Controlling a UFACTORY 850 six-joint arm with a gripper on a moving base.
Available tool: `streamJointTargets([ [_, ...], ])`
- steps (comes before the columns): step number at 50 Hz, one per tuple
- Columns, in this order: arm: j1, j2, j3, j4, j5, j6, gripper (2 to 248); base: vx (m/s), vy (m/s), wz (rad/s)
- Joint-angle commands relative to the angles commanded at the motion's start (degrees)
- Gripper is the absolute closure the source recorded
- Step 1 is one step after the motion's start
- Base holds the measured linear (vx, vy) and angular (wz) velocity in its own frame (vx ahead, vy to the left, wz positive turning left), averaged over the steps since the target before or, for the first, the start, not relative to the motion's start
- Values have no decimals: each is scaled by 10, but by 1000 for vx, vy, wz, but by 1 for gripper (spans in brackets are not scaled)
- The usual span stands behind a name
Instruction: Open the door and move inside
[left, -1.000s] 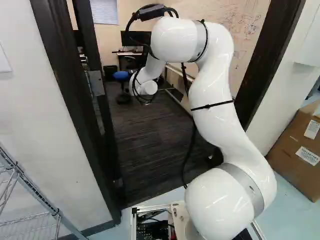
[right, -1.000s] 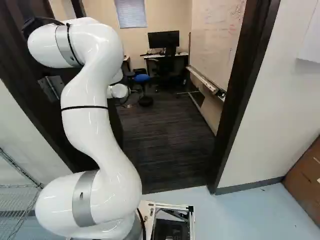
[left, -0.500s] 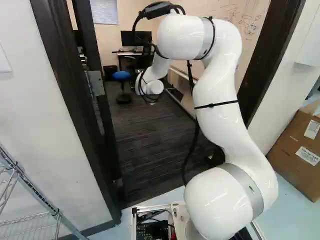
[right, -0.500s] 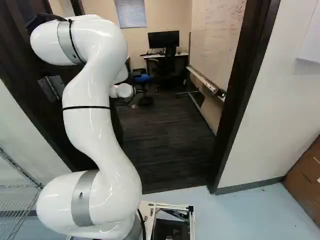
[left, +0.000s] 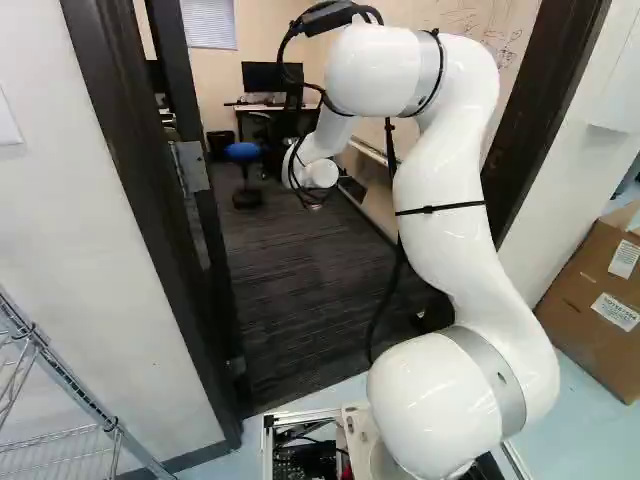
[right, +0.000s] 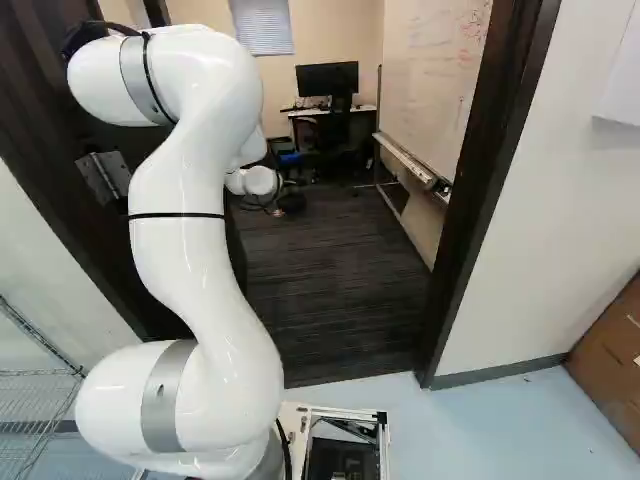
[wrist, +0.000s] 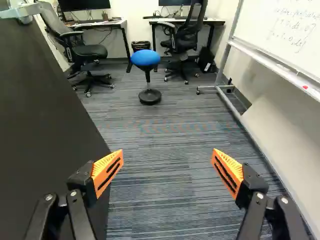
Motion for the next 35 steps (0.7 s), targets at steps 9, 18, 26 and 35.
streamJointTargets([
  [9,-13,3,5,0,0,0,3,0,0,0],
  [18,-26,6,8,0,0,0,3,0,0,0],
  [26,-37,8,11,0,0,0,3,0,0,0],
  [35,-50,10,14,0,0,0,3,0,0,0],
])
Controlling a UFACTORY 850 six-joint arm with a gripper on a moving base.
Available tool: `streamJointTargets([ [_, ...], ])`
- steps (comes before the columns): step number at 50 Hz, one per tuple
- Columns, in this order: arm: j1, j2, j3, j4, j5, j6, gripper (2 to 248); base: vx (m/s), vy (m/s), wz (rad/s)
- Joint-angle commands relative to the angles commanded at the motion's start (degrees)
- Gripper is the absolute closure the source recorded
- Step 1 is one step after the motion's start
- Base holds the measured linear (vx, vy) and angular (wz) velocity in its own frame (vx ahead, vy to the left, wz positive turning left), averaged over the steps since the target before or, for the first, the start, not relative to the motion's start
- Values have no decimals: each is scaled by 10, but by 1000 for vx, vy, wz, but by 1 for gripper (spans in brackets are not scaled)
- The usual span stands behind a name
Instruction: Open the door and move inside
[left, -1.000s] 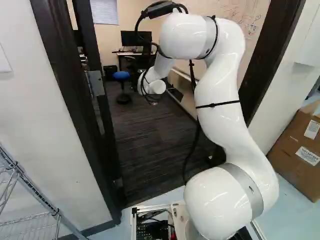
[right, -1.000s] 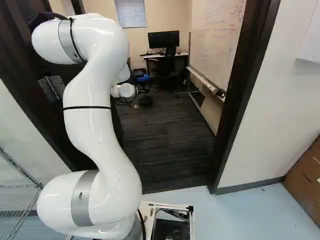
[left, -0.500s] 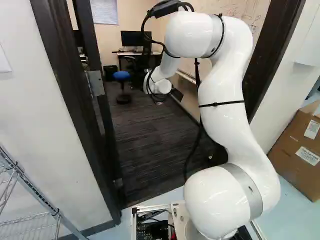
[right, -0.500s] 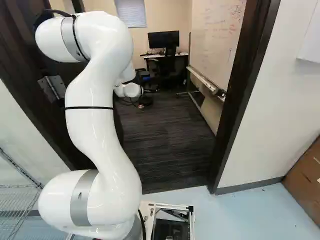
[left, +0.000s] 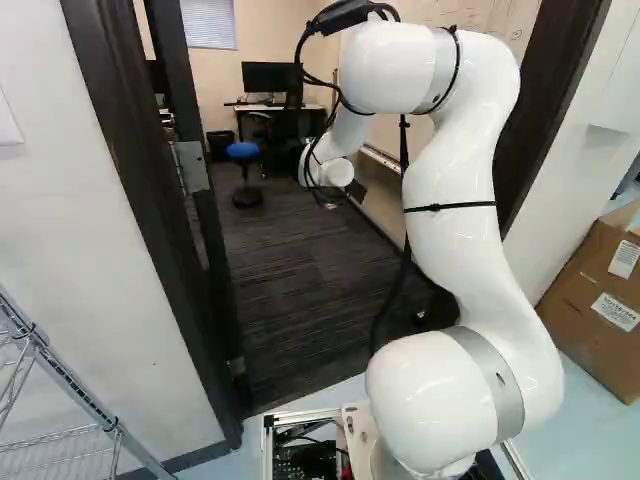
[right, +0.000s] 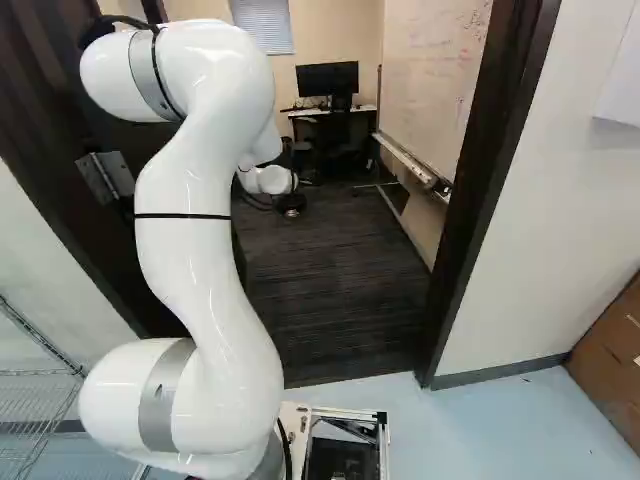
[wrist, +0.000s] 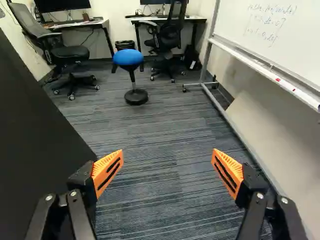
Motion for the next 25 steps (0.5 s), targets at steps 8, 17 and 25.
streamJointTargets([
  [8,-9,1,1,0,0,0,3,0,0,0],
  [17,-9,3,4,0,1,0,3,0,0,0],
  [25,-9,9,11,0,3,0,3,0,0,0],
])
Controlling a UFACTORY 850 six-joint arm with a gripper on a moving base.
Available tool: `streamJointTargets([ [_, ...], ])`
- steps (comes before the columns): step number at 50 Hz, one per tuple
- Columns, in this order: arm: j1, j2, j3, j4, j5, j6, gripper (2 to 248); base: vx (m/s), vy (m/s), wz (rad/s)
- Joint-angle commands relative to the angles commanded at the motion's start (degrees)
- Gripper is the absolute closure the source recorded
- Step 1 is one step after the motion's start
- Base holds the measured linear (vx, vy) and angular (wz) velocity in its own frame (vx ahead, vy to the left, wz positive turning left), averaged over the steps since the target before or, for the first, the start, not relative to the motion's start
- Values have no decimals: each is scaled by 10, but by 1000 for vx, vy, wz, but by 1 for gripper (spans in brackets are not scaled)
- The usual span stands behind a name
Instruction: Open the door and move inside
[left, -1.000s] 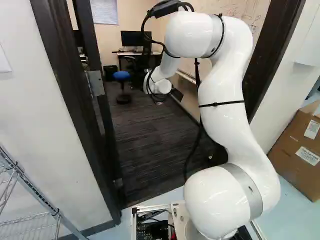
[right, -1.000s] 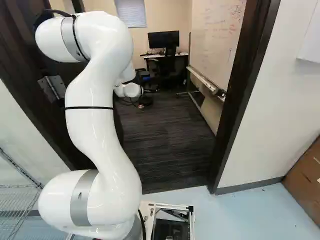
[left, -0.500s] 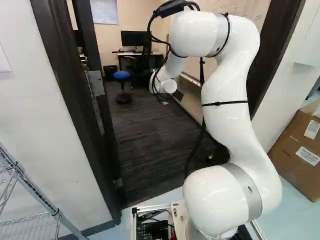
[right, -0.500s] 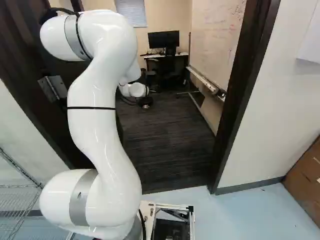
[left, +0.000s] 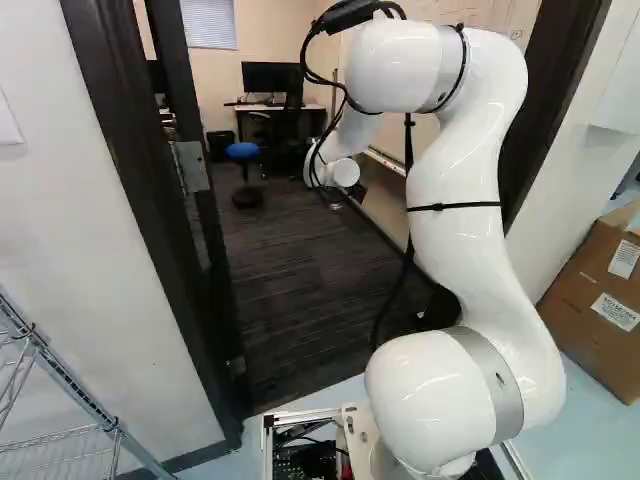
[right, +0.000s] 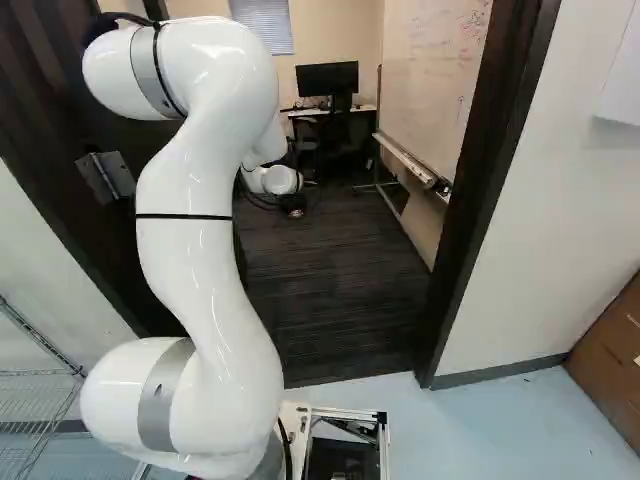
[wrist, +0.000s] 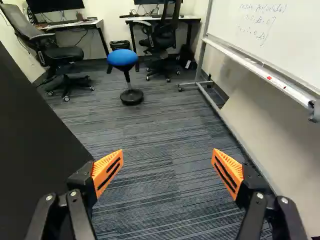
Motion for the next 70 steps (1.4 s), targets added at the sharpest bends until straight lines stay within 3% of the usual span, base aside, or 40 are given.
streamJointTargets([
  [35,-4,65,79,-2,21,0,3,0,0,0],
  [70,-13,195,238,-7,64,0,3,0,0,0],
])
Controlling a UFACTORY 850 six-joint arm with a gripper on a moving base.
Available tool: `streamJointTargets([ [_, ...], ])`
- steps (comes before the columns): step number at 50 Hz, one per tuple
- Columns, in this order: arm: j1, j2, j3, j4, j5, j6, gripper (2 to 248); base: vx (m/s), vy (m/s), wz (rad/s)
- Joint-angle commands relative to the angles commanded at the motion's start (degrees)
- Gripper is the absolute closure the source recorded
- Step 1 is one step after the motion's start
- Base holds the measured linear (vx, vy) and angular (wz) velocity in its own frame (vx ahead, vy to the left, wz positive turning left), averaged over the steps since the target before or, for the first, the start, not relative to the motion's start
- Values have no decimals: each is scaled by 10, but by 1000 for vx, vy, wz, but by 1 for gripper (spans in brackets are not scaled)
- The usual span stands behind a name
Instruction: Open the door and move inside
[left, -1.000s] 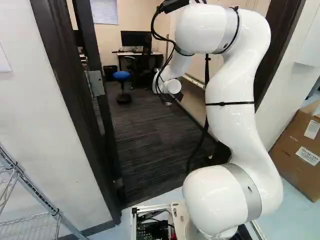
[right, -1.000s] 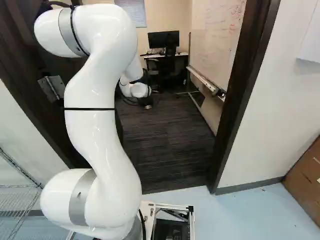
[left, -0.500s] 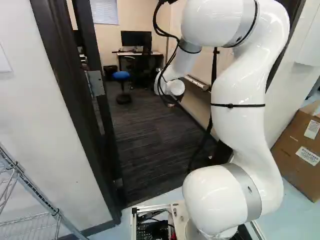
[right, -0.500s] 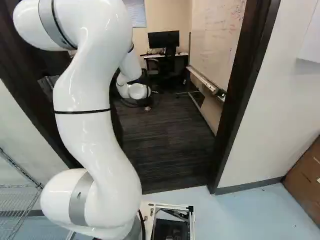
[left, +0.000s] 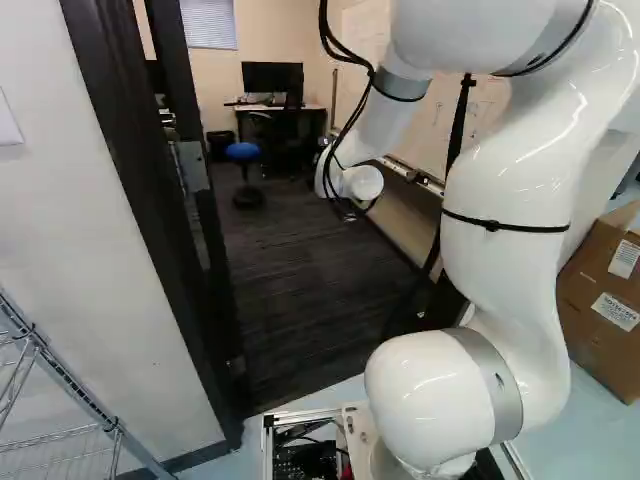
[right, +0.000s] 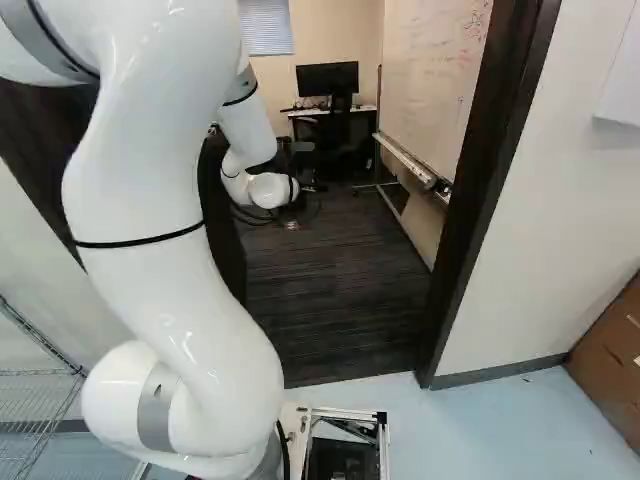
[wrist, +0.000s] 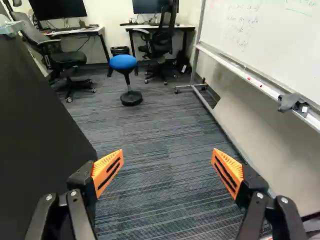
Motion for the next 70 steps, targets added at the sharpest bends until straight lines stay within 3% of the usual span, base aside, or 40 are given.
streamJointTargets([
  [36,-11,162,197,-6,53,0,3,0,0,0],
  [70,-18,256,313,-10,85,0,3,0,0,0],
])
